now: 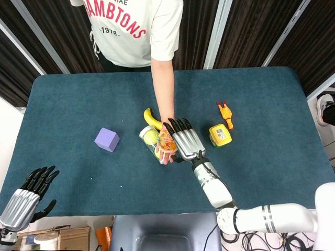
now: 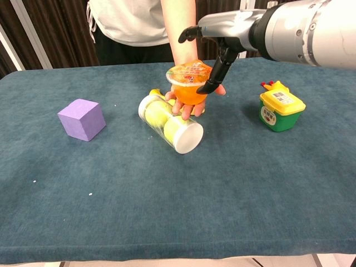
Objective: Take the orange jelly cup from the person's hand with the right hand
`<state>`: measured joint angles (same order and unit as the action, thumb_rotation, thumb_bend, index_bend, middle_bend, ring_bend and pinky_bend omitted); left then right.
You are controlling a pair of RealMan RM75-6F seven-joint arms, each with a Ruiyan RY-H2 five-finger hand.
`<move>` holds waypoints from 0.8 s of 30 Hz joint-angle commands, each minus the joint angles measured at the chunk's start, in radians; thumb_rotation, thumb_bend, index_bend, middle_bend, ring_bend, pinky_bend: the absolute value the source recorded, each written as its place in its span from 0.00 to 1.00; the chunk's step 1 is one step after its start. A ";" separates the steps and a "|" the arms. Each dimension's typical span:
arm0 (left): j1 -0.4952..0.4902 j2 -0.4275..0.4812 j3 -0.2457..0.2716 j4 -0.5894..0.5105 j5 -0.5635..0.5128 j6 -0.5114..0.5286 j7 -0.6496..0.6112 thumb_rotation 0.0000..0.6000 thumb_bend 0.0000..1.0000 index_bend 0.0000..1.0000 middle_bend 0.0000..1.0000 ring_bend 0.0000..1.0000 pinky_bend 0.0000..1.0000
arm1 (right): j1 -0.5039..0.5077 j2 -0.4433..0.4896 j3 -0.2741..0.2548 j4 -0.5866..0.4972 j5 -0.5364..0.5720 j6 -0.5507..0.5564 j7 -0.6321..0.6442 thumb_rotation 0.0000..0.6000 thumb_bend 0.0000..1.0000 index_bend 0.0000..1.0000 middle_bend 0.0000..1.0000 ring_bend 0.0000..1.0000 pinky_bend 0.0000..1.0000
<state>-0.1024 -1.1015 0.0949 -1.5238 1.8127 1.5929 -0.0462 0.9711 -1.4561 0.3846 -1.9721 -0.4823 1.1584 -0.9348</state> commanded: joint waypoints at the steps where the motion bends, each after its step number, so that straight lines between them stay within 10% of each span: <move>1: -0.002 0.000 0.000 0.002 0.004 0.000 -0.003 1.00 0.37 0.00 0.03 0.02 0.11 | 0.016 -0.002 -0.016 0.010 0.012 0.007 0.008 1.00 0.16 0.00 0.00 0.00 0.00; 14: 0.000 0.000 0.004 0.007 0.011 0.006 -0.004 1.00 0.37 0.00 0.03 0.02 0.11 | 0.097 -0.079 -0.045 0.117 0.066 0.011 0.042 1.00 0.16 0.01 0.05 0.00 0.02; 24: -0.001 0.001 0.005 0.010 0.014 0.009 -0.010 1.00 0.37 0.00 0.03 0.02 0.11 | 0.108 -0.099 -0.054 0.125 0.045 0.092 0.062 1.00 0.16 0.50 0.43 0.43 0.51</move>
<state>-0.1038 -1.1000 0.0996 -1.5146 1.8265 1.6025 -0.0566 1.0798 -1.5543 0.3339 -1.8470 -0.4245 1.2389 -0.8784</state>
